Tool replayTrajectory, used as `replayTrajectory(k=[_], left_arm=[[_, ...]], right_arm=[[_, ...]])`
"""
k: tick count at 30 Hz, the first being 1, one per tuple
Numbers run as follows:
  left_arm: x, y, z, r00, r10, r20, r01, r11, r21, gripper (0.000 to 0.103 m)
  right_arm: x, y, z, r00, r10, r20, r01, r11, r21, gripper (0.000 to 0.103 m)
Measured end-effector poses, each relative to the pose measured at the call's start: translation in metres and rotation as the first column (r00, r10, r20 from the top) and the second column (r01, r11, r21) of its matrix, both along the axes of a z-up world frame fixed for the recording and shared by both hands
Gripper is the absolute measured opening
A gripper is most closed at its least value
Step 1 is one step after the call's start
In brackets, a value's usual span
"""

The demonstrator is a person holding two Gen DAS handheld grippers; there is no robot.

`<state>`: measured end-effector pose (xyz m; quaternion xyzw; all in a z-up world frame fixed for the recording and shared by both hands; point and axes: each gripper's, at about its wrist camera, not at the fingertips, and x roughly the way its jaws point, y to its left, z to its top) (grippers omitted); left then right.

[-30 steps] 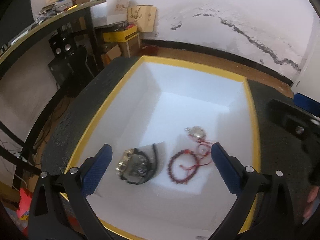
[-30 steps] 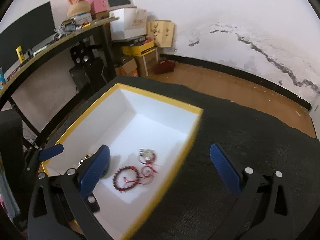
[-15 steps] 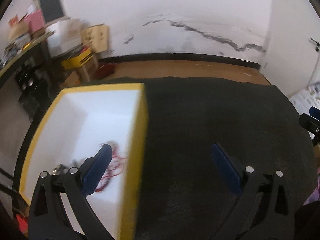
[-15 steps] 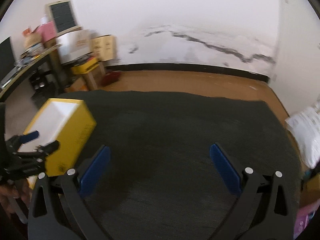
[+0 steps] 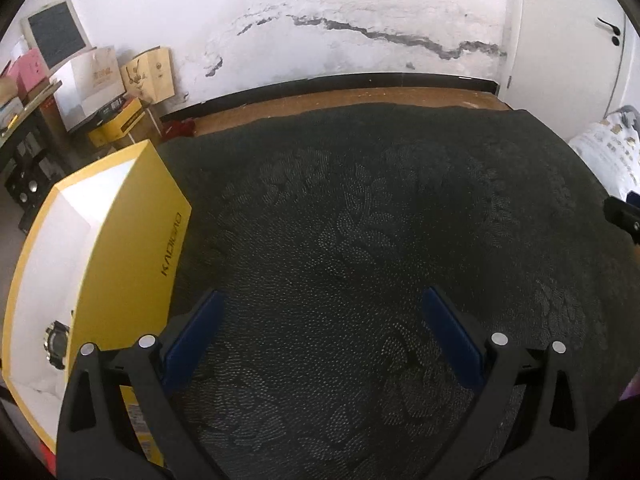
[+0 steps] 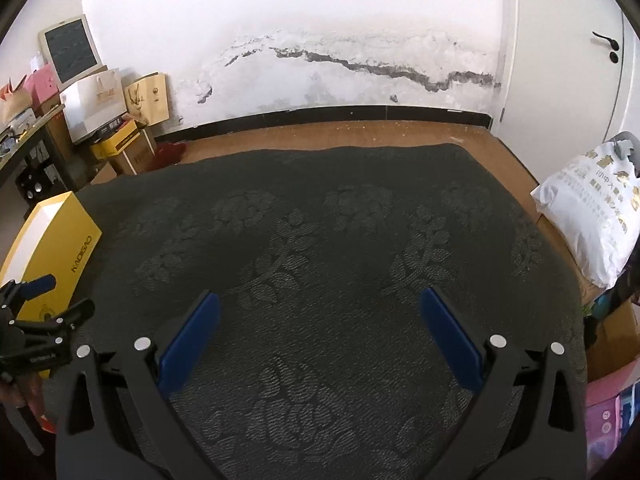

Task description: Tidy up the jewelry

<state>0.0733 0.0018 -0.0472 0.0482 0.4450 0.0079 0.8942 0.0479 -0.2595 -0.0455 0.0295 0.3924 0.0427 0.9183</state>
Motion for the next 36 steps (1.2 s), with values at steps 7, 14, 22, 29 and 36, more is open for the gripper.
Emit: replayTrajectory(k=[7, 14, 22, 29, 36], left_arm=[[-0.001, 0.008, 0.0, 0.999, 0.04, 0.023, -0.039, 0.998, -0.039, 0.096], [0.005, 0.011, -0.002, 0.999, 0.045, 0.013, -0.045, 0.998, -0.04, 0.096], [0.002, 0.02, -0.001, 0.998, 0.065, 0.019, -0.064, 0.997, -0.049, 0.096], [0.0, 0.026, 0.001, 0.996, 0.081, 0.028, -0.079, 0.996, -0.052, 0.096], [0.001, 0.033, 0.002, 0.994, 0.101, 0.027, -0.1, 0.993, -0.06, 0.096]], right_arm=[[0.004, -0.005, 0.0, 1.0, -0.01, -0.005, 0.01, 1.0, -0.012, 0.097], [0.009, 0.002, -0.004, 1.0, 0.009, -0.02, -0.01, 0.999, -0.033, 0.097], [0.011, 0.009, -0.007, 1.0, 0.02, -0.016, -0.02, 0.999, -0.05, 0.097], [0.013, 0.016, -0.008, 0.999, 0.033, -0.016, -0.034, 0.998, -0.057, 0.097], [0.014, 0.019, -0.009, 0.999, 0.039, -0.02, -0.041, 0.997, -0.059, 0.097]])
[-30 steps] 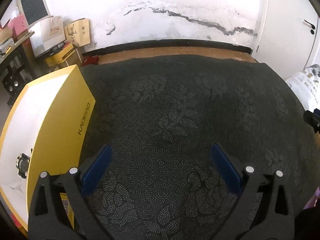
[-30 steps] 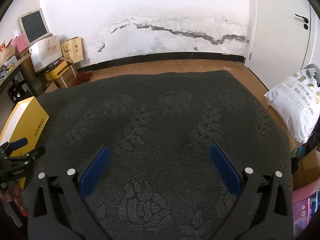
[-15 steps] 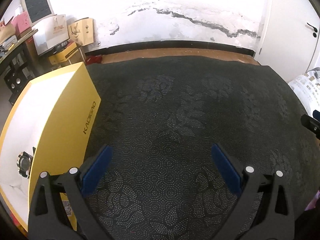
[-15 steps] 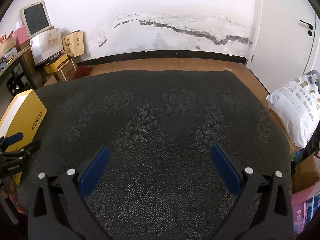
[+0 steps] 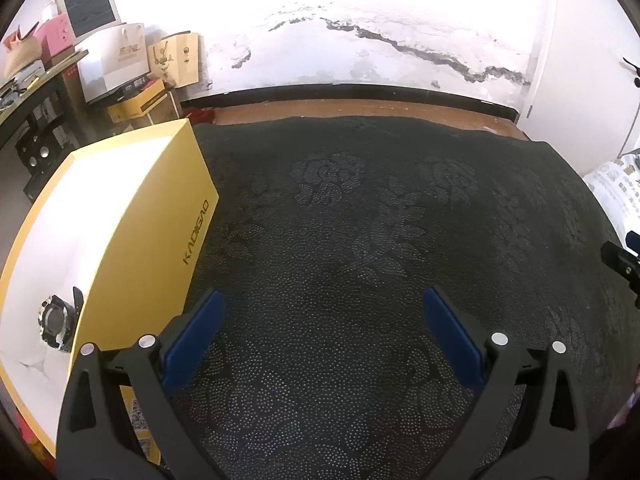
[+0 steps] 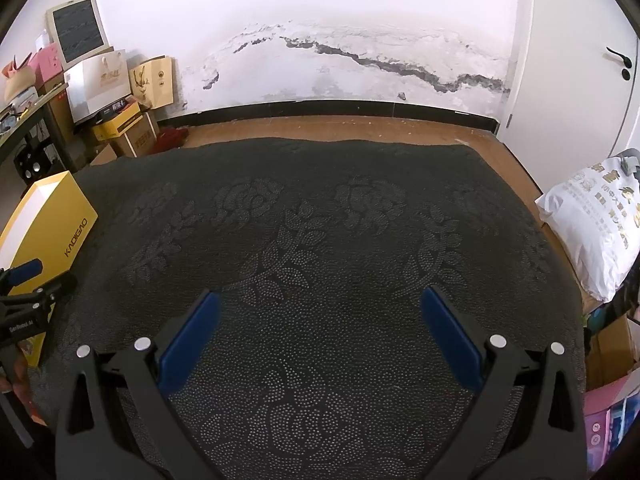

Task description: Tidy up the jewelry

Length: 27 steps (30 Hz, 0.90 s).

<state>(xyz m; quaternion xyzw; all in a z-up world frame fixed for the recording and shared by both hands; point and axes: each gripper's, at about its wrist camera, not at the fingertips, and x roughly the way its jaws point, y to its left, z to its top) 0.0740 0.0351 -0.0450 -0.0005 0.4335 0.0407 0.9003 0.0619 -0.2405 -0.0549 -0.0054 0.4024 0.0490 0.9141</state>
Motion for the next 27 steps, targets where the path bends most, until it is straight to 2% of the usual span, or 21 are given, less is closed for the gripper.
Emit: replayTrajectory(k=[27], left_arm=[[0.0007, -0.0001, -0.0013, 1.0, 0.0, -0.001, 0.0, 1.0, -0.003, 0.097]], right_arm=[[-0.0013, -0.0011, 0.0001, 1.0, -0.002, 0.001, 0.002, 1.0, 0.001, 0.097]])
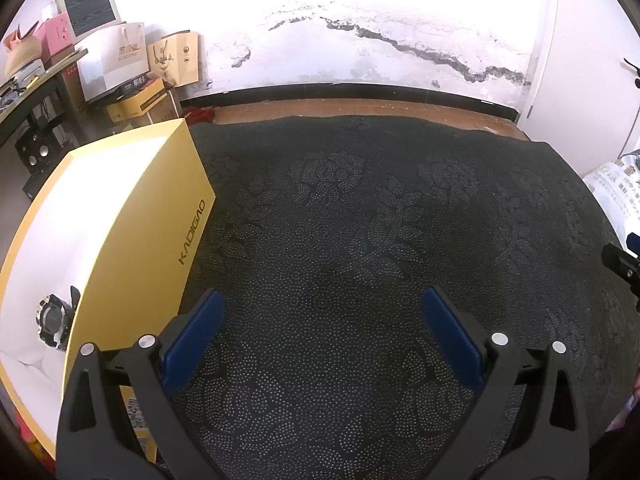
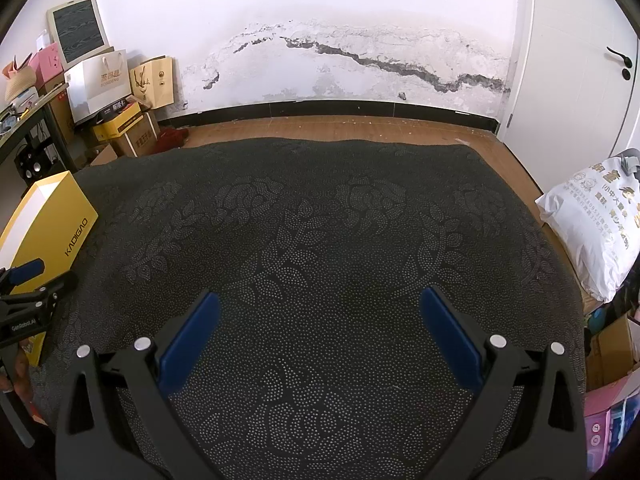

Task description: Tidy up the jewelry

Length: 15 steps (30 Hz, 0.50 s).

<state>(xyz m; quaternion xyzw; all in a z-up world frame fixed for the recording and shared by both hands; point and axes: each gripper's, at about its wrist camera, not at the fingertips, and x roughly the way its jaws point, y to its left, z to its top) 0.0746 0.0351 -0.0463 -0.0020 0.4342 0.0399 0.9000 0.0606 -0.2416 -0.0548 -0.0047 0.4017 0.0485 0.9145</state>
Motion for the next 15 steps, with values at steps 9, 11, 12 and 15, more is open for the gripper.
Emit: replayTrajectory(k=[9, 11, 12, 15], left_arm=[[0.0015, 0.0008, -0.0009, 1.0, 0.003, -0.009, -0.003, 1.0, -0.016, 0.097], [0.0018, 0.0006, -0.0012, 1.0, 0.006, -0.012, -0.007, 1.0, -0.023, 0.097], [0.002, 0.0007, -0.0015, 1.0, 0.007, -0.014, -0.008, 1.0, -0.025, 0.097], [0.0022, 0.0011, -0.0018, 1.0, 0.005, -0.018, -0.005, 1.0, -0.021, 0.097]], right_arm=[[0.0002, -0.0016, 0.0005, 1.0, 0.0, 0.0, 0.0, 1.0, 0.001, 0.097], [-0.0007, -0.0015, 0.0006, 1.0, 0.001, 0.001, -0.001, 1.0, 0.0, 0.097], [-0.0003, -0.0016, 0.0006, 1.0, 0.001, 0.0, -0.001, 1.0, 0.0, 0.097], [-0.0004, -0.0024, 0.0009, 1.0, 0.001, 0.0, -0.001, 1.0, 0.0, 0.097]])
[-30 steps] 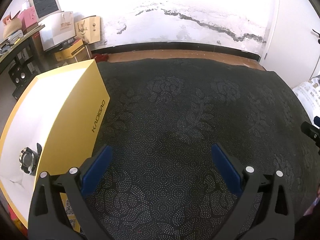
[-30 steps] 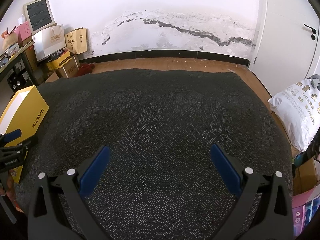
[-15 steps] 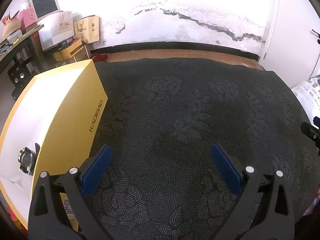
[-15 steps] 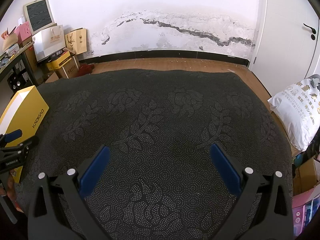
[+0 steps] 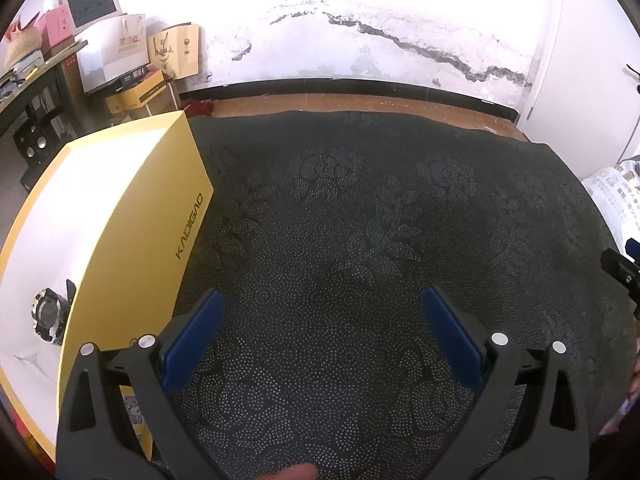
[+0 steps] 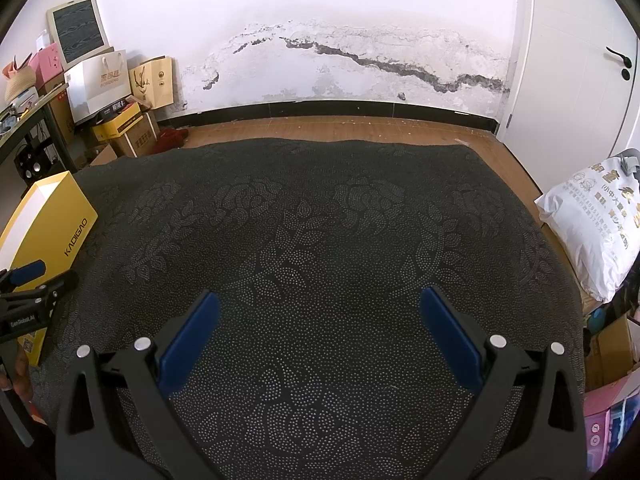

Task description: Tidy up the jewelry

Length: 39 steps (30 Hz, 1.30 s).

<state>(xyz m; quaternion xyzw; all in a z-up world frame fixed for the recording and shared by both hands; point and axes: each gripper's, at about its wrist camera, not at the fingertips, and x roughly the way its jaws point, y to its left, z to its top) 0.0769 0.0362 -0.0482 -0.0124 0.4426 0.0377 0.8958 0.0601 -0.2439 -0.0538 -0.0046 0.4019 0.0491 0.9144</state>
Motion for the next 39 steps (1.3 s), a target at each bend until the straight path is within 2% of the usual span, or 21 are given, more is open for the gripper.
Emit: replayTrajectory(k=[33, 39], left_arm=[[-0.0015, -0.0013, 0.0029, 1.0, -0.012, 0.009, 0.011, 1.0, 0.016, 0.097], [-0.0001, -0.0023, 0.002, 1.0, -0.023, 0.0, 0.023, 1.0, 0.0, 0.097]], right_arm=[[0.0009, -0.003, -0.0004, 1.0, 0.01, -0.001, -0.01, 1.0, -0.002, 0.097], [0.0008, -0.003, -0.0004, 1.0, 0.01, -0.001, -0.01, 1.0, -0.002, 0.097]])
